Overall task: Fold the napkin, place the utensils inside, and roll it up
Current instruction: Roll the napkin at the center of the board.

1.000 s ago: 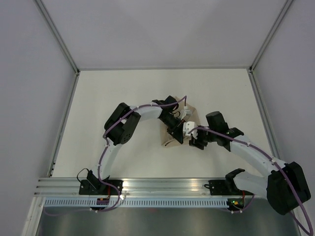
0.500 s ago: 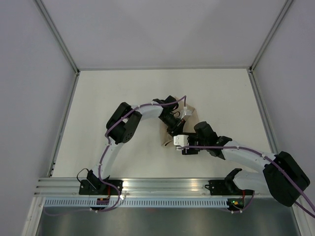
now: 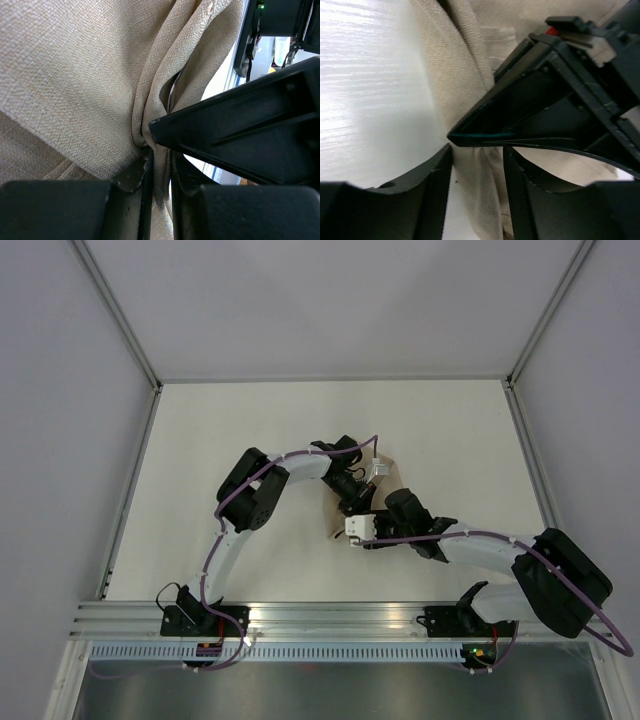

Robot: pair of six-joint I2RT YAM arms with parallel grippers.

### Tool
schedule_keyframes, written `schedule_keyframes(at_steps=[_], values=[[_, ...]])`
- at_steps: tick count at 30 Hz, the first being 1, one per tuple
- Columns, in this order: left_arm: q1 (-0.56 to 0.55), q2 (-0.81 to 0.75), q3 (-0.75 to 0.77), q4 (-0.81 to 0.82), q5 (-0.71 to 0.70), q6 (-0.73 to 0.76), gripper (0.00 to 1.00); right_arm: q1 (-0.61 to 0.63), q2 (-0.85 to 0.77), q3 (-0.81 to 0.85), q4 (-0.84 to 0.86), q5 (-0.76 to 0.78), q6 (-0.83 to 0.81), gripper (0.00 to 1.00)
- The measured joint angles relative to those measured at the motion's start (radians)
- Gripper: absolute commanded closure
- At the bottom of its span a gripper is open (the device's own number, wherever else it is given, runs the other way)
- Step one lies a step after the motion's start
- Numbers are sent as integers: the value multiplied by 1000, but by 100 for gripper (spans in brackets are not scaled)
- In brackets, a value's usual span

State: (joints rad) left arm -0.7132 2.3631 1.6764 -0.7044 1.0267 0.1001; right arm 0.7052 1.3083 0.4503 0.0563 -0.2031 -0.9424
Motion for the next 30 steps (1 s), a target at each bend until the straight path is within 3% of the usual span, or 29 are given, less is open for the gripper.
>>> schedule_keyframes(at_steps=[3, 6, 12, 15, 22, 30], values=[[0, 0, 0, -1, 0, 0, 96, 3, 16, 5, 1, -1, -11, 61], [2, 0, 0, -4, 0, 0, 84, 6, 22, 9, -18, -8, -17, 69], [5, 0, 0, -5, -2, -3, 66, 6, 32, 29, -54, -19, -31, 74], [10, -10, 0, -16, -6, -14, 62, 0, 48, 59, -99, -39, -33, 75], [24, -43, -3, -9, -65, -49, 60, -53, 106, 147, -219, -127, -48, 77], [94, -165, -72, 117, -167, -168, 62, -177, 252, 325, -449, -333, -108, 77]])
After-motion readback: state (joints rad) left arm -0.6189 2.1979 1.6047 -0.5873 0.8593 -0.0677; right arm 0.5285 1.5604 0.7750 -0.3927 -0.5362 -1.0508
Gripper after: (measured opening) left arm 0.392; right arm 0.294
